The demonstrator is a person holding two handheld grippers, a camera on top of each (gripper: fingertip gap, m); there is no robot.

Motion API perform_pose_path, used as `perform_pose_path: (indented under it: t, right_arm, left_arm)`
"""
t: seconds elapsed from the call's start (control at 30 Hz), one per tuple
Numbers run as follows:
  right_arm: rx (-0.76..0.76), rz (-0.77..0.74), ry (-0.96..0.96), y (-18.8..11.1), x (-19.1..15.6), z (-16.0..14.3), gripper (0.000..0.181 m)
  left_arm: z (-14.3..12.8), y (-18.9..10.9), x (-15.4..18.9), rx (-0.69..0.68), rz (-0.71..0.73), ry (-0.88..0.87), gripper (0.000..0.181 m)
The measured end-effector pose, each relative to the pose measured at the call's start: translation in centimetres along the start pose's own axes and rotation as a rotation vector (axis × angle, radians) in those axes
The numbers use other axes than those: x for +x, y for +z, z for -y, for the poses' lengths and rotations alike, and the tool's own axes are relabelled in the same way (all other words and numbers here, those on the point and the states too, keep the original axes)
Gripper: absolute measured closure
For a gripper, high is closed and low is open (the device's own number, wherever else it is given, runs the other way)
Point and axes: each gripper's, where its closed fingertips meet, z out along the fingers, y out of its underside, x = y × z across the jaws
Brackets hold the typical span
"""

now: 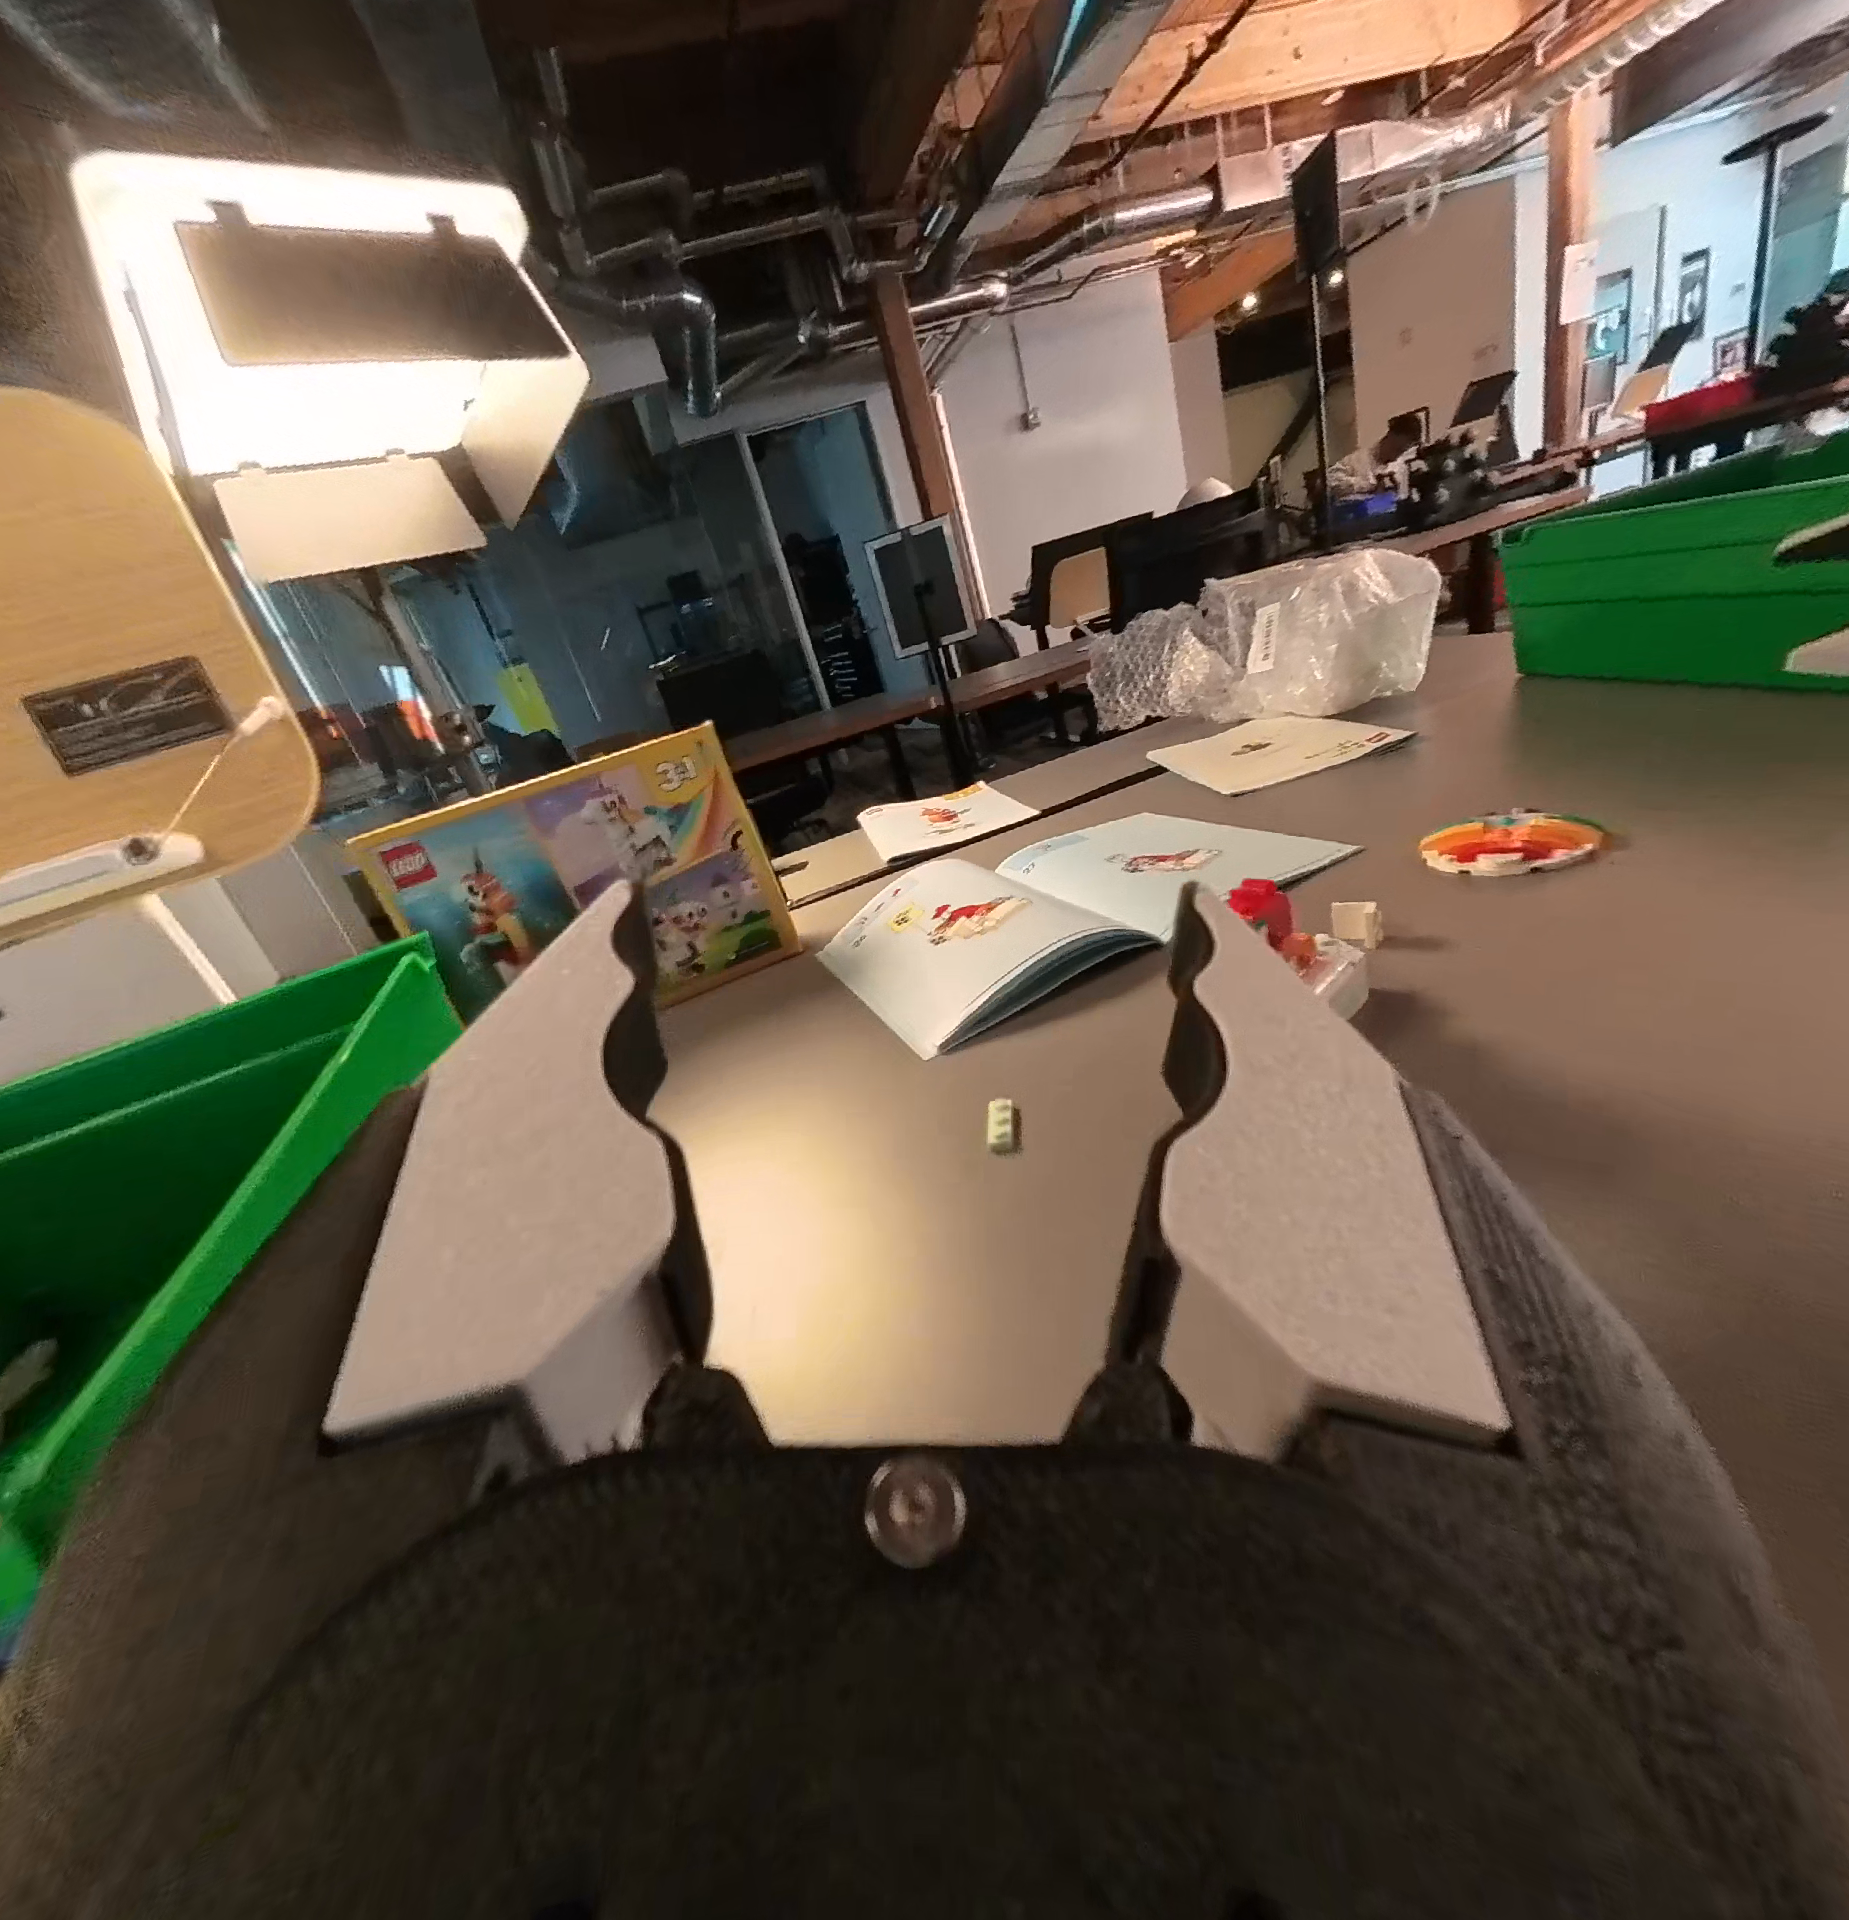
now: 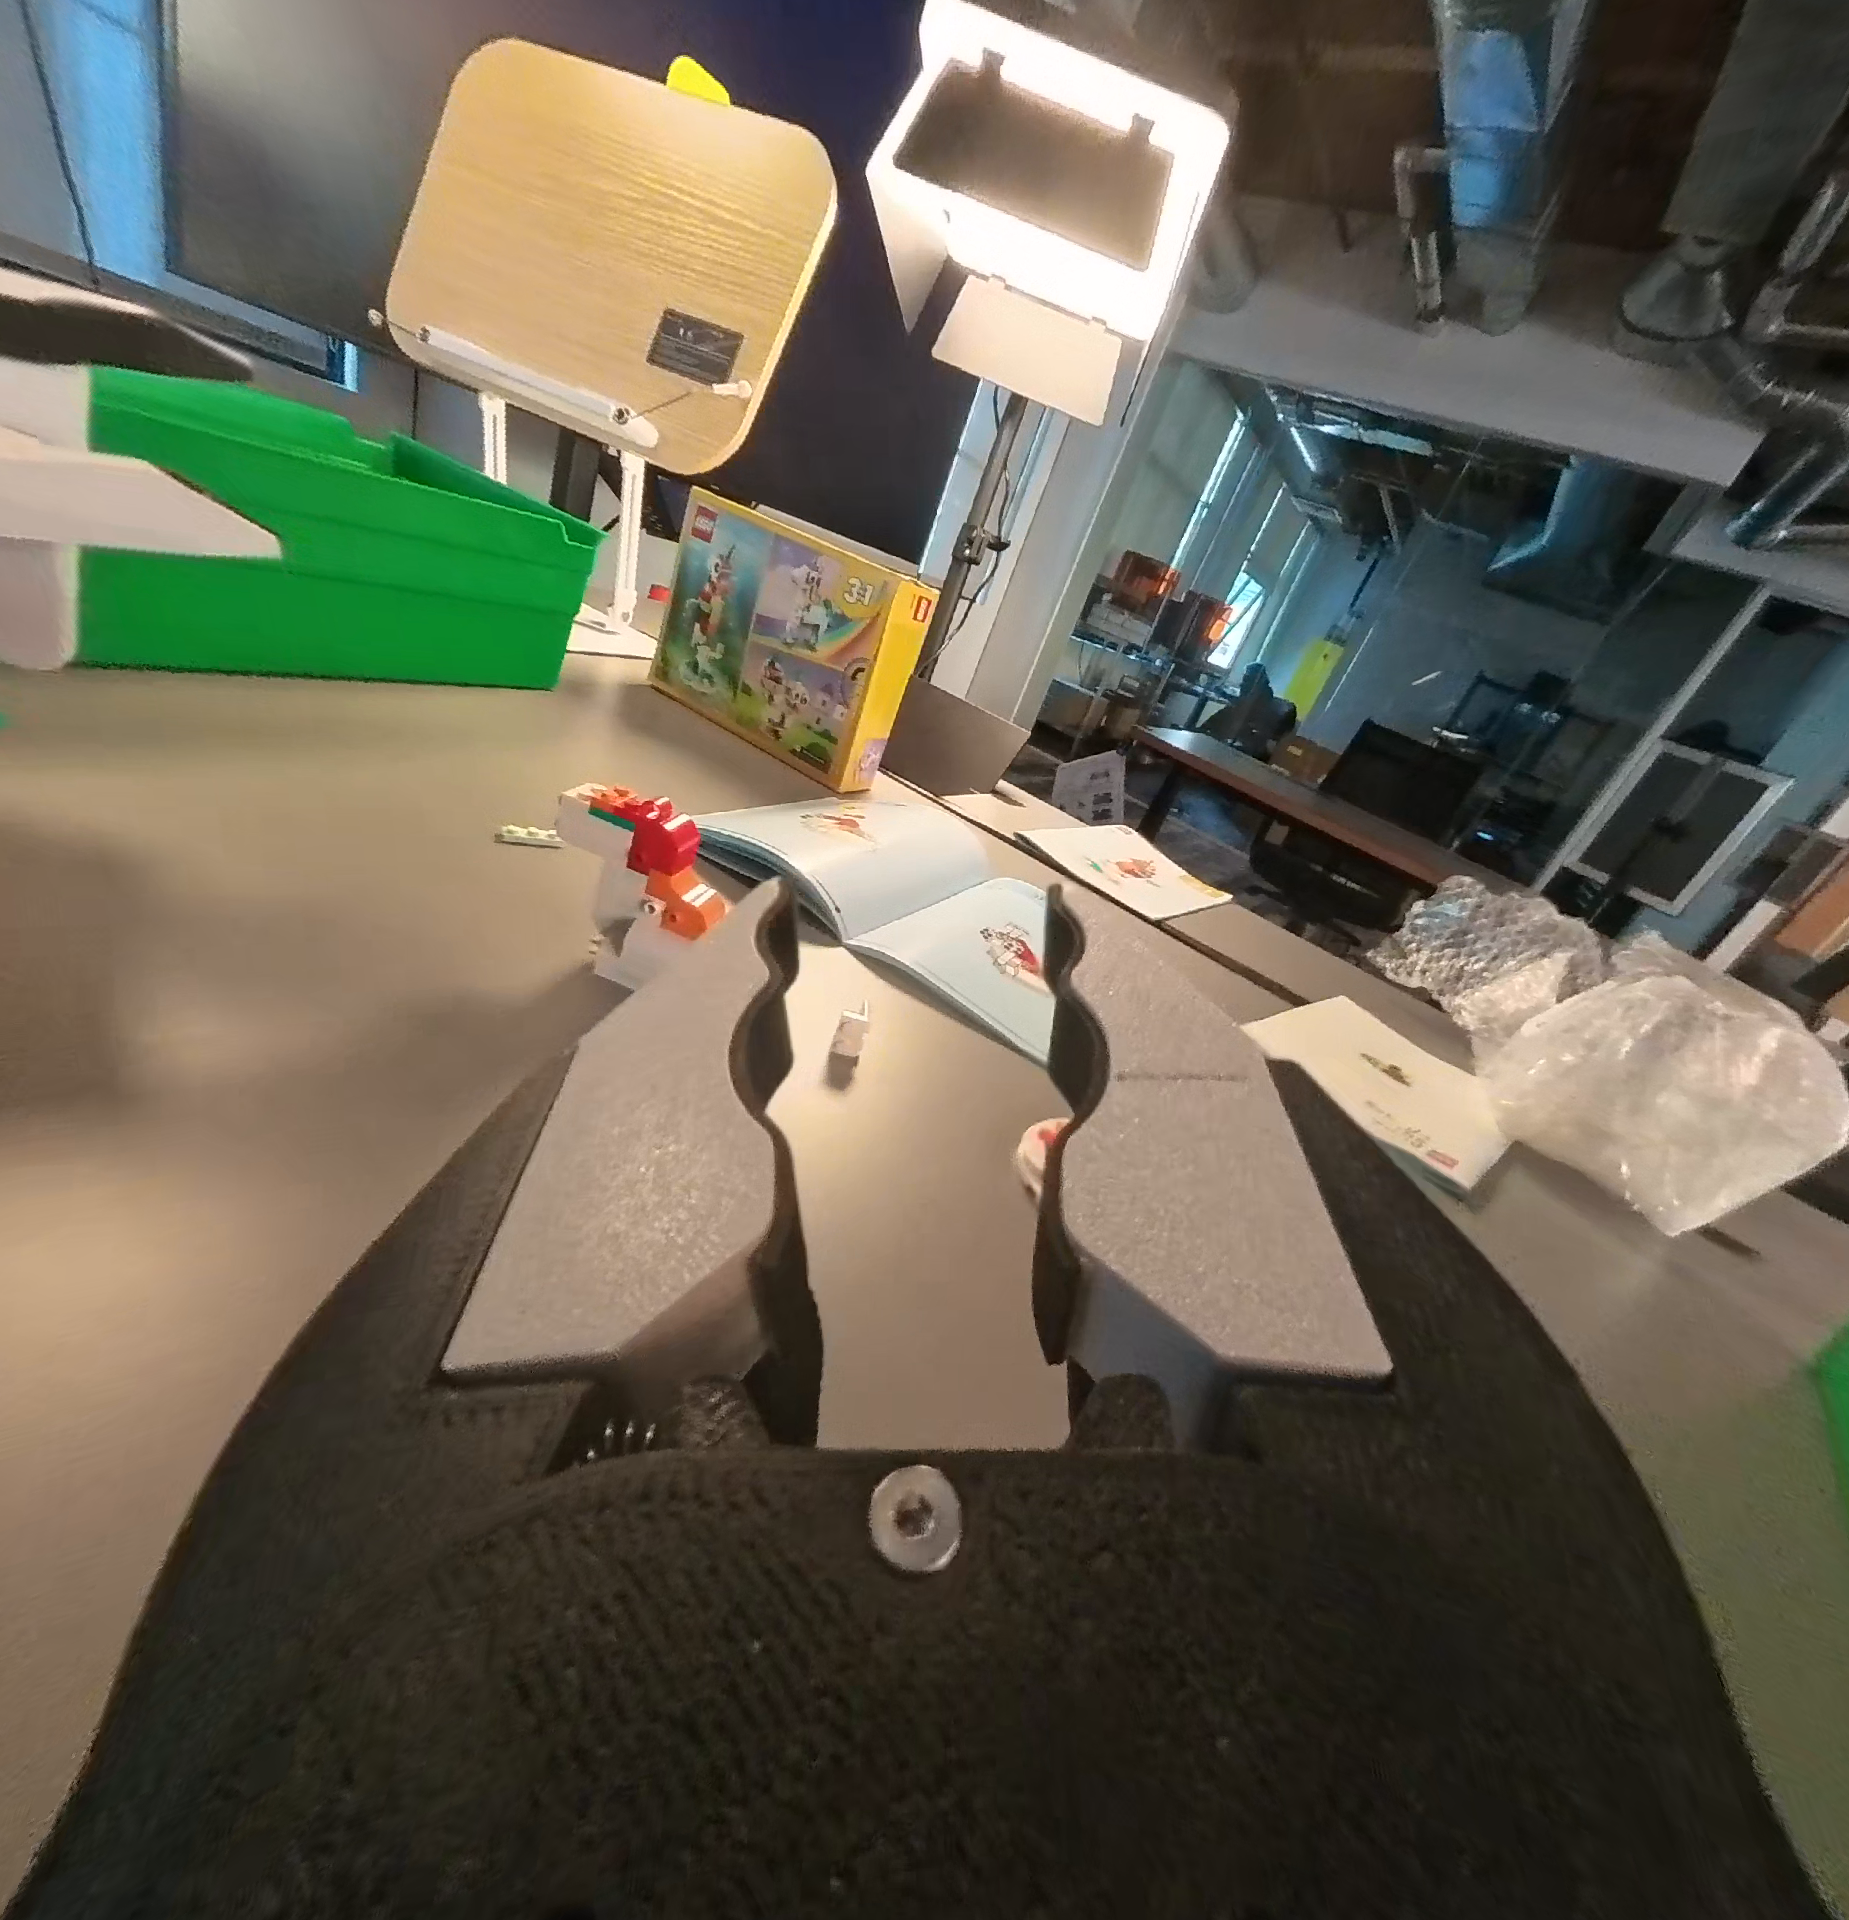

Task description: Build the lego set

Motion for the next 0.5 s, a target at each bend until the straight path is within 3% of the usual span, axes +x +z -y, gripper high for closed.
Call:
perform_pose_path:
  t: [0.2, 0.33, 0.5]
  right_arm:
    - [0.066, -0.046, 0.088, -2.5, 0.1, 1.6, 0.122]
    - [0.173, -0.020, 0.169, -8.0, -1.4, 5.1, 0.103]
    - [0.157, -0.012, 0.253, -15.8, -3.0, 7.3, 0.087]
  left_arm:
    - [1.0, -5.9, 1.7, -0.024, -0.033, -0.159, 0.068]
    - [3.1, -12.8, 2.3, -0.038, -0.022, -0.186, 0.066]
    - [5.9, -22.4, 0.9, -0.023, 0.075, -0.315, 0.064]
